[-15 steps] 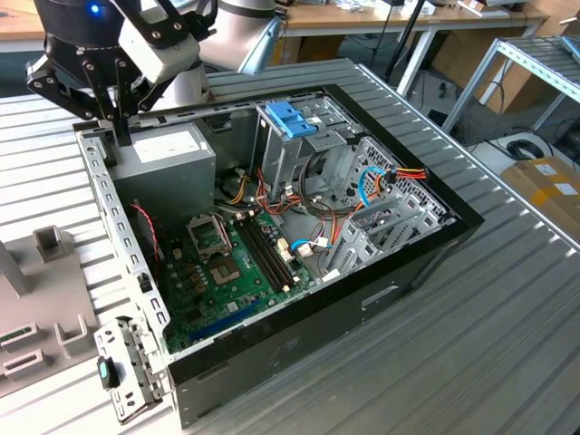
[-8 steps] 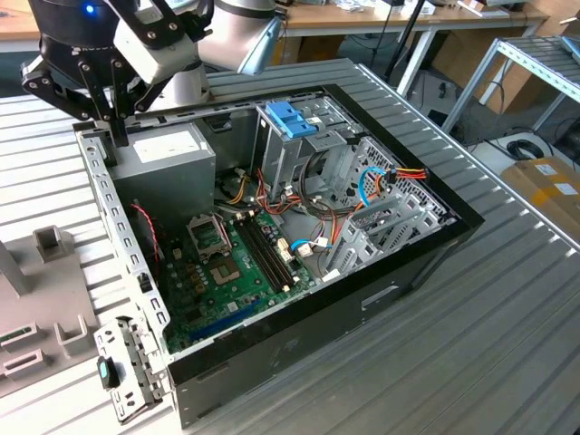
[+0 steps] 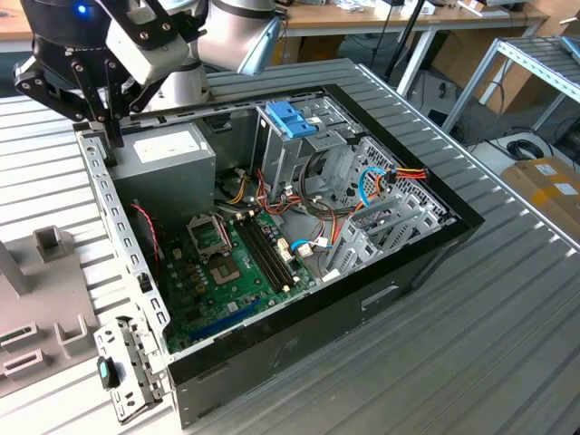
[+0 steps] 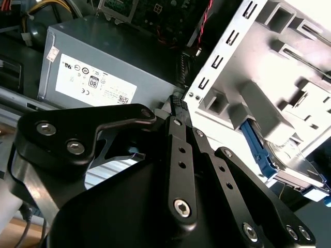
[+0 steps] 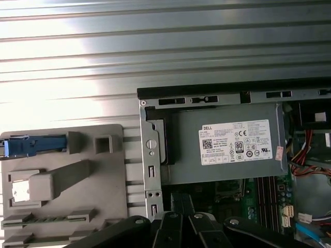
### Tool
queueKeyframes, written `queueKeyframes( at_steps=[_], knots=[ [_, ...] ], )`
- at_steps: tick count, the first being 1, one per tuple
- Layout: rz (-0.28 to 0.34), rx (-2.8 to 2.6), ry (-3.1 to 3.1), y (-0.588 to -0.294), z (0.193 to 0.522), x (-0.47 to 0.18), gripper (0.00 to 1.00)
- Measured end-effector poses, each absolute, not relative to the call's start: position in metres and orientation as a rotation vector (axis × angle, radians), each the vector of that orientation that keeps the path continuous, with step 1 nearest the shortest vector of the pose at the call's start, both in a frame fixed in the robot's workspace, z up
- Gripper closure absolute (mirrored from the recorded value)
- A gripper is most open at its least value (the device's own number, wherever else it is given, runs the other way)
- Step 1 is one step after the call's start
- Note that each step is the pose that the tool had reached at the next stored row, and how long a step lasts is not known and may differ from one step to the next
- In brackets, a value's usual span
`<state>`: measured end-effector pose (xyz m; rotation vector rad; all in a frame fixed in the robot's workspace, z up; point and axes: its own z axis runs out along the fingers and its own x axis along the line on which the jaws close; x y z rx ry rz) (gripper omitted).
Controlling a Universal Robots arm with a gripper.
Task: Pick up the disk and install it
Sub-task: 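Reach for the disk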
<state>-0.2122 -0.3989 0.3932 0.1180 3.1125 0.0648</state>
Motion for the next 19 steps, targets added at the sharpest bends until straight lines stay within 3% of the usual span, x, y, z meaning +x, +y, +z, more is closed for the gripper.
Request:
queueKeyframes(
  at_steps=[19],
  knots=[
    [0.065,0.118,3.112,-0.3989,0.3932,-0.2205,0.9]
  ],
)
